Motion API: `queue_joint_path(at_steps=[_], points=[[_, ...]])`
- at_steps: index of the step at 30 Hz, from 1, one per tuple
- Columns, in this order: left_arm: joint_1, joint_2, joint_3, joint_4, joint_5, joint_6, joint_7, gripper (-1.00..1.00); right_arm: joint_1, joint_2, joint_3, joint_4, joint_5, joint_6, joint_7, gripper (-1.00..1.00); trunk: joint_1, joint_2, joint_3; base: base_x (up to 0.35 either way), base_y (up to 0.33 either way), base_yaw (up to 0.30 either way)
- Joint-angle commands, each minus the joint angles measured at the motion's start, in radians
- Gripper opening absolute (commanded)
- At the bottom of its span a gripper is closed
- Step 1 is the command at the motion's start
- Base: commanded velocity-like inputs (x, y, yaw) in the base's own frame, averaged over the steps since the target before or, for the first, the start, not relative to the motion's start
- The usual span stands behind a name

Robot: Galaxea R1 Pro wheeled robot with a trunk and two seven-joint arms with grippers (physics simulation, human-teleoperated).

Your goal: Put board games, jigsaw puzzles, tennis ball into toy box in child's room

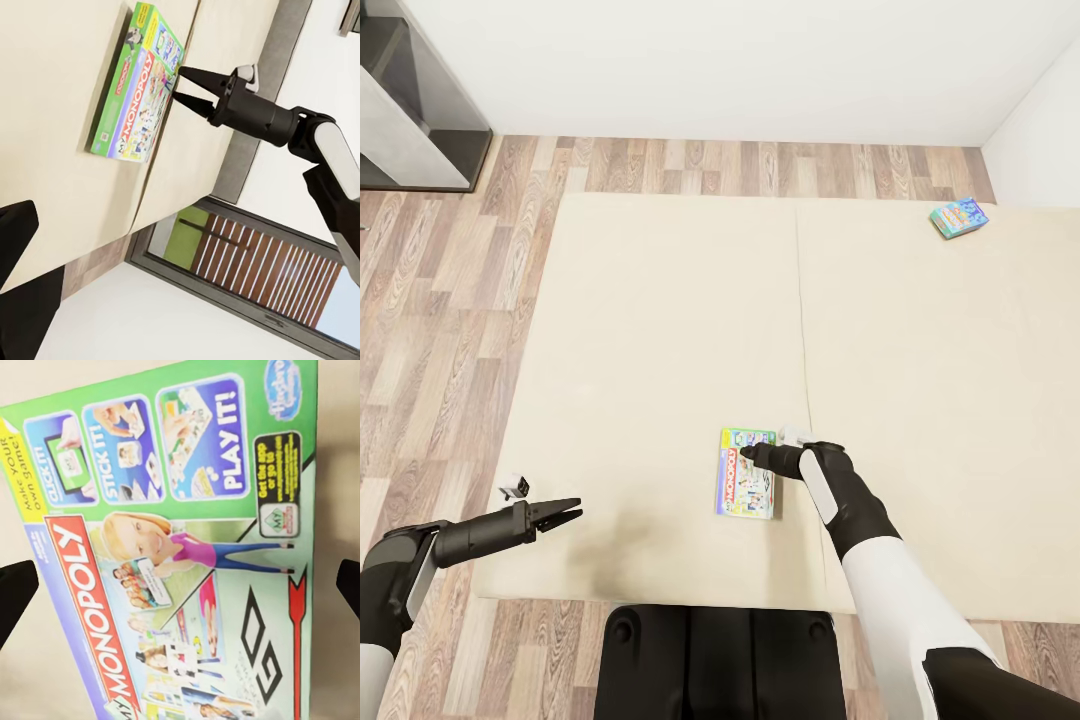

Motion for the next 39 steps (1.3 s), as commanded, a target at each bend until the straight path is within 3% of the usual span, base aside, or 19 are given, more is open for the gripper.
queue_joint_path(at_steps=[1, 23, 39], points=[[0.000, 0.000, 0.000, 0.000, 0.000, 0.011, -0.004, 1.00, 0.000, 0.001, -0.004, 0.000, 0.001, 0.005, 0.003, 1.00, 0.001, -0.002, -0.001, 0.000, 0.000, 0.000], [0.000, 0.000, 0.000, 0.000, 0.001, 0.011, -0.004, 1.00, -0.007, 0.001, -0.004, 0.009, 0.001, 0.006, 0.007, 1.00, 0.001, -0.002, -0.001, 0.000, 0.000, 0.000], [0.000, 0.000, 0.000, 0.000, 0.001, 0.011, -0.003, 1.00, -0.009, 0.001, -0.005, 0.009, 0.000, 0.006, 0.075, 1.00, 0.001, -0.002, -0.001, 0.000, 0.000, 0.000]])
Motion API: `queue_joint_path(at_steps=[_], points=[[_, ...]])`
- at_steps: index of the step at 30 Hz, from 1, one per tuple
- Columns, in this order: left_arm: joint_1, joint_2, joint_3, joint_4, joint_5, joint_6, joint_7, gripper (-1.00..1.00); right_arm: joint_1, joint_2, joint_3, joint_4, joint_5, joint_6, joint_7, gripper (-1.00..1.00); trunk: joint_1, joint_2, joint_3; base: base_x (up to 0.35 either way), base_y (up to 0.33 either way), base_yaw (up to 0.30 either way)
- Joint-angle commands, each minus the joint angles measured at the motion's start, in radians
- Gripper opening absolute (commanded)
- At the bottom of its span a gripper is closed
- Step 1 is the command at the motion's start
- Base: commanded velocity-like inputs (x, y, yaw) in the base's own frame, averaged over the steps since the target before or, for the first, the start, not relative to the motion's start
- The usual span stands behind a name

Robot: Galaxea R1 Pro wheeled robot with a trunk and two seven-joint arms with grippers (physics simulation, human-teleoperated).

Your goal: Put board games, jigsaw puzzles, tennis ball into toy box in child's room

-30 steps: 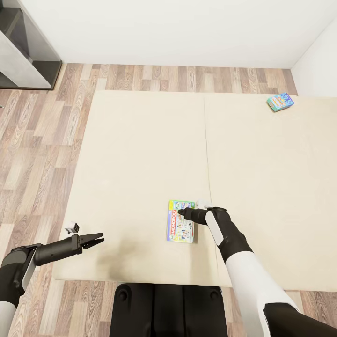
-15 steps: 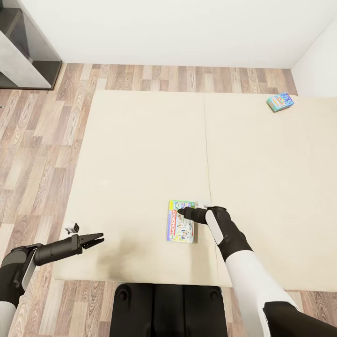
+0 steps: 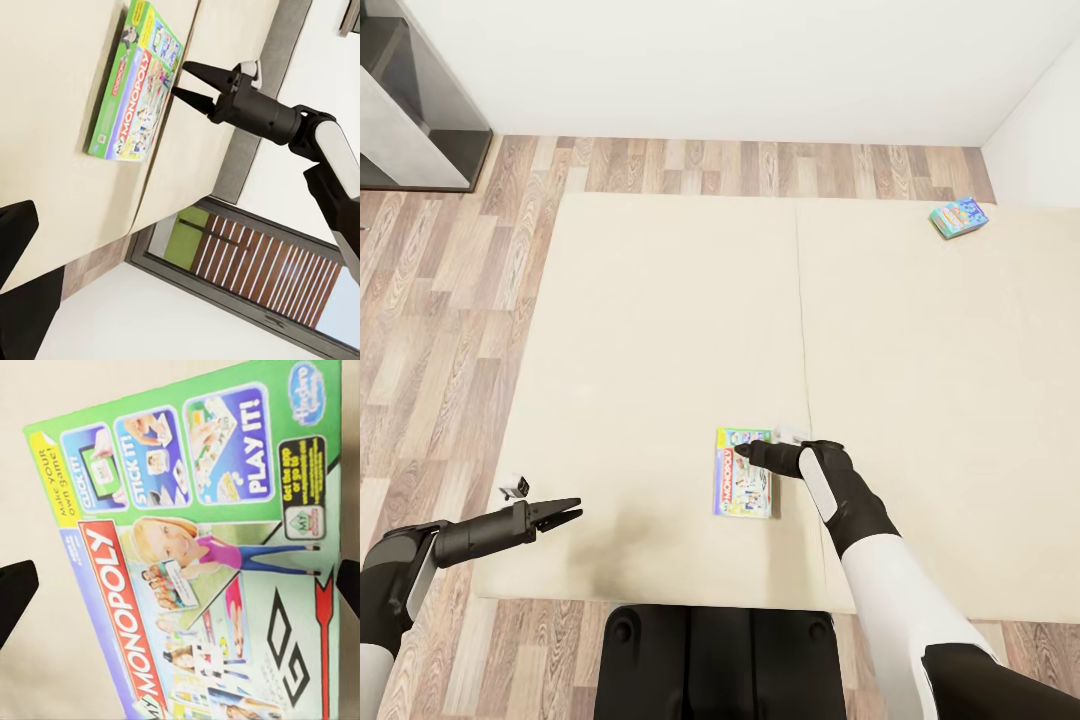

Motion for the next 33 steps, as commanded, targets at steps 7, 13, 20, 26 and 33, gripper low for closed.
queue_joint_path(at_steps=[7, 13, 20, 26, 33], points=[[0.000, 0.000, 0.000, 0.000, 0.000, 0.011, -0.004, 1.00, 0.000, 0.001, -0.004, -0.001, 0.006, 0.003, 0.007, 1.00, 0.001, -0.002, -0.001, 0.000, 0.000, 0.000], [0.000, 0.000, 0.000, 0.000, 0.000, 0.011, -0.004, 1.00, 0.000, 0.001, -0.004, -0.001, 0.009, 0.003, 0.005, 1.00, 0.001, -0.002, -0.001, 0.000, 0.000, 0.000], [0.000, 0.000, 0.000, 0.000, 0.000, 0.011, -0.004, 1.00, 0.000, 0.001, -0.004, 0.000, 0.017, -0.001, 0.002, 1.00, 0.001, -0.002, -0.001, 0.000, 0.000, 0.000], [0.000, 0.000, 0.000, 0.000, 0.000, 0.011, -0.004, 1.00, 0.000, 0.001, -0.004, 0.001, 0.020, -0.002, 0.001, 1.00, 0.001, -0.002, -0.001, 0.000, 0.000, 0.000], [0.000, 0.000, 0.000, 0.000, 0.000, 0.011, -0.004, 1.00, 0.000, 0.001, -0.004, 0.002, 0.022, -0.003, -0.002, 1.00, 0.001, -0.002, -0.001, 0.000, 0.000, 0.000]])
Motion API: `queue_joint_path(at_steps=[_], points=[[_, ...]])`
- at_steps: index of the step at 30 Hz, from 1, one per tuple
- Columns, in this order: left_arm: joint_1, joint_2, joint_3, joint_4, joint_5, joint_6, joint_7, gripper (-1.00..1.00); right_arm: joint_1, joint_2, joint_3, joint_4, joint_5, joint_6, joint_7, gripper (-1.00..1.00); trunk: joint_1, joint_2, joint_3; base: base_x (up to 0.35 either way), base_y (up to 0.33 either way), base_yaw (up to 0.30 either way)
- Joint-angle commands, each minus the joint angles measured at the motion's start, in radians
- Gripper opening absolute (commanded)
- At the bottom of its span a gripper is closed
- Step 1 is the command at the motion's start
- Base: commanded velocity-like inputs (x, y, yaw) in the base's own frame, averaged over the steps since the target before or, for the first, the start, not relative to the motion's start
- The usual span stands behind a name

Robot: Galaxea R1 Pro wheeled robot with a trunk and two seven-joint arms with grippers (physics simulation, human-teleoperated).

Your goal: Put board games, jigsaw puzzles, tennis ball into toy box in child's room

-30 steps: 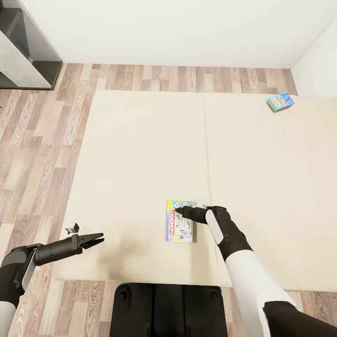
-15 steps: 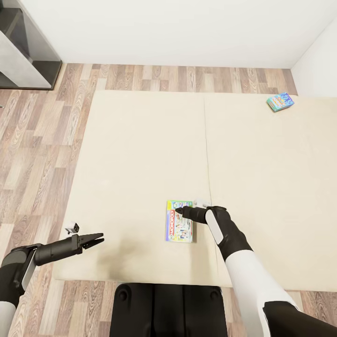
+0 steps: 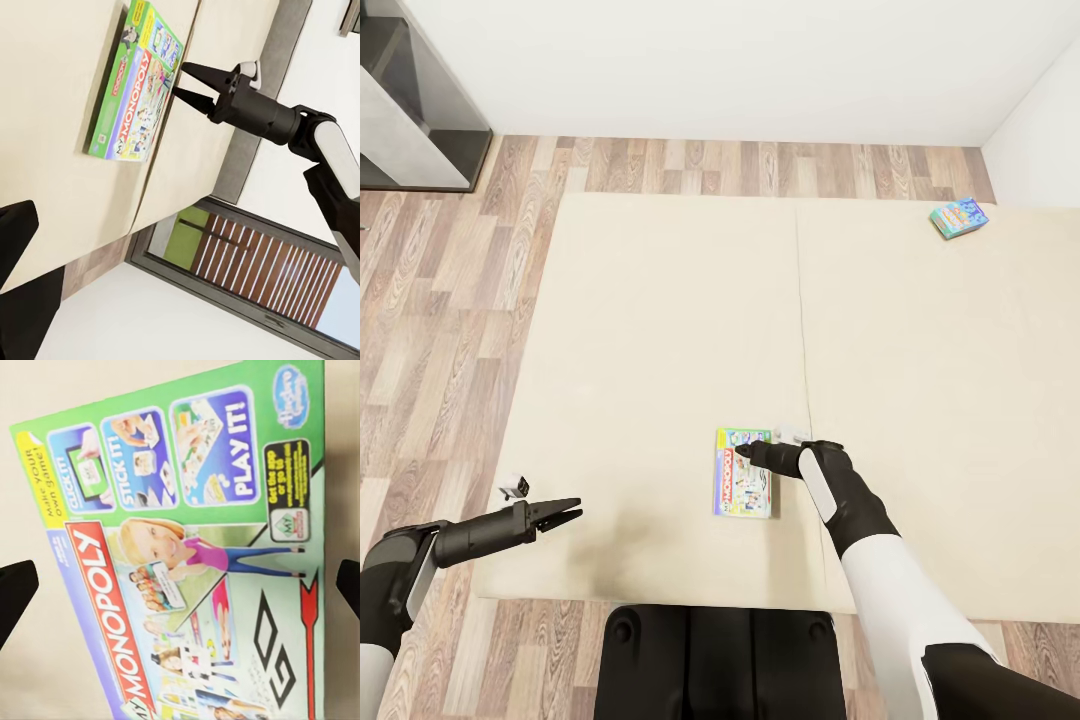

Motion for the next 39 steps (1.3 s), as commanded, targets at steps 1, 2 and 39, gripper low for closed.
queue_joint_path(at_steps=[1, 2, 39], points=[[0.000, 0.000, 0.000, 0.000, 0.000, 0.011, -0.004, 1.00, 0.000, 0.001, -0.005, -0.001, 0.004, 0.005, 0.006, 1.00, 0.001, -0.002, -0.001, 0.000, 0.000, 0.000], [0.000, 0.000, 0.000, 0.000, 0.000, 0.011, -0.004, 1.00, 0.000, 0.001, -0.005, -0.001, 0.004, 0.005, 0.005, 1.00, 0.001, -0.002, -0.001, 0.000, 0.000, 0.000], [0.000, -0.001, -0.001, 0.000, -0.001, 0.011, -0.003, 1.00, 0.001, 0.001, -0.002, 0.010, 0.006, -0.018, -0.045, 1.00, 0.001, -0.002, -0.001, 0.000, 0.000, 0.000]])
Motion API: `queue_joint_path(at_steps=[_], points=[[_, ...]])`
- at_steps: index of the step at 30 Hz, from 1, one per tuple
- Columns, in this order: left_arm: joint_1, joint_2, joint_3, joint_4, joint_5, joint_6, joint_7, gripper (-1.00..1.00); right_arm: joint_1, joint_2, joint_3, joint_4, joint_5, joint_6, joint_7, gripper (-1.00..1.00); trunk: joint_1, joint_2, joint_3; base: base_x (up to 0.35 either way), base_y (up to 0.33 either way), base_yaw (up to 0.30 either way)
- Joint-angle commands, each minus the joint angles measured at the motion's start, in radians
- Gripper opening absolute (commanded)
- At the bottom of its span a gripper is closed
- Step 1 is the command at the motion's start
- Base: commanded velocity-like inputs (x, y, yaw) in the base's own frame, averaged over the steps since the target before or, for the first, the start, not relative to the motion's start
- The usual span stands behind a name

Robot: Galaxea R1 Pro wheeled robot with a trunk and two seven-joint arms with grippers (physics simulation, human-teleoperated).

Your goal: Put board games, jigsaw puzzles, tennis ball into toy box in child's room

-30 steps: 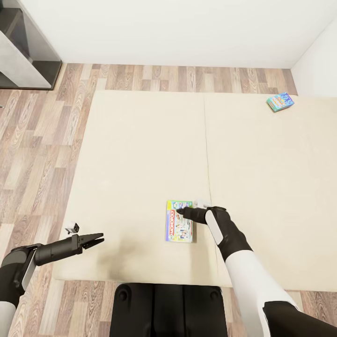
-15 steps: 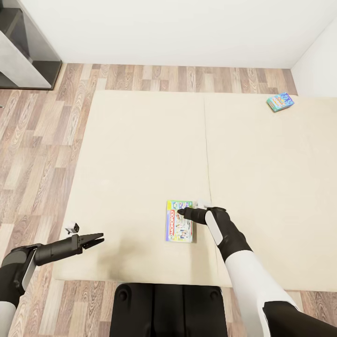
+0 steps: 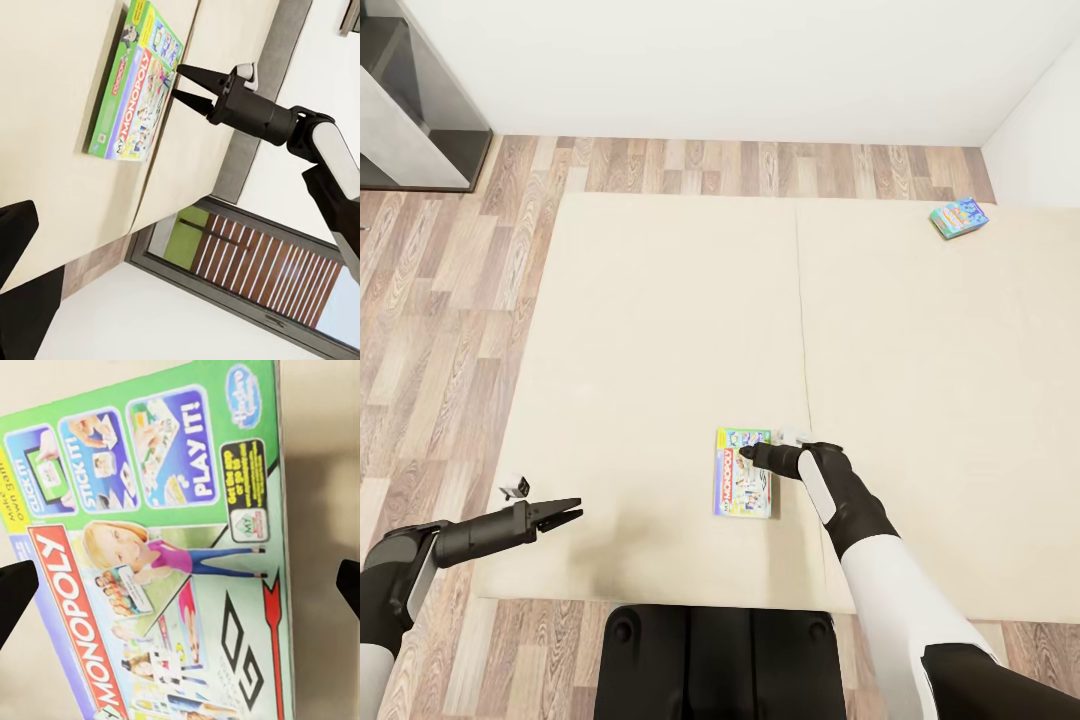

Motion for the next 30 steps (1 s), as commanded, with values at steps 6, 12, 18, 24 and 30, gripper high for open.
queue_joint_path(at_steps=[6, 12, 18, 24, 30], points=[[0.000, 0.000, 0.000, 0.000, -0.001, 0.011, -0.004, 1.00, 0.000, 0.001, -0.005, -0.001, 0.002, 0.005, 0.004, 1.00, 0.001, -0.002, -0.001, 0.000, 0.000, 0.000], [0.000, 0.001, 0.001, 0.000, -0.001, 0.011, -0.005, 1.00, 0.000, 0.001, -0.005, -0.001, 0.001, 0.005, 0.003, 1.00, 0.001, -0.002, -0.001, 0.000, 0.000, 0.000], [0.000, 0.001, 0.001, 0.000, -0.001, 0.011, -0.005, 1.00, 0.000, 0.001, -0.006, -0.001, 0.001, 0.007, 0.003, 1.00, 0.001, -0.002, -0.001, 0.000, 0.000, 0.000], [0.000, 0.001, 0.001, 0.000, 0.000, 0.011, -0.005, 1.00, 0.000, 0.001, -0.006, -0.001, 0.001, 0.006, 0.003, 1.00, 0.001, -0.002, -0.001, 0.000, 0.000, 0.000], [0.000, 0.000, 0.001, 0.000, 0.000, 0.011, -0.005, 1.00, 0.000, 0.001, -0.006, -0.001, 0.001, 0.006, 0.003, 1.00, 0.001, -0.002, -0.001, 0.000, 0.000, 0.000]])
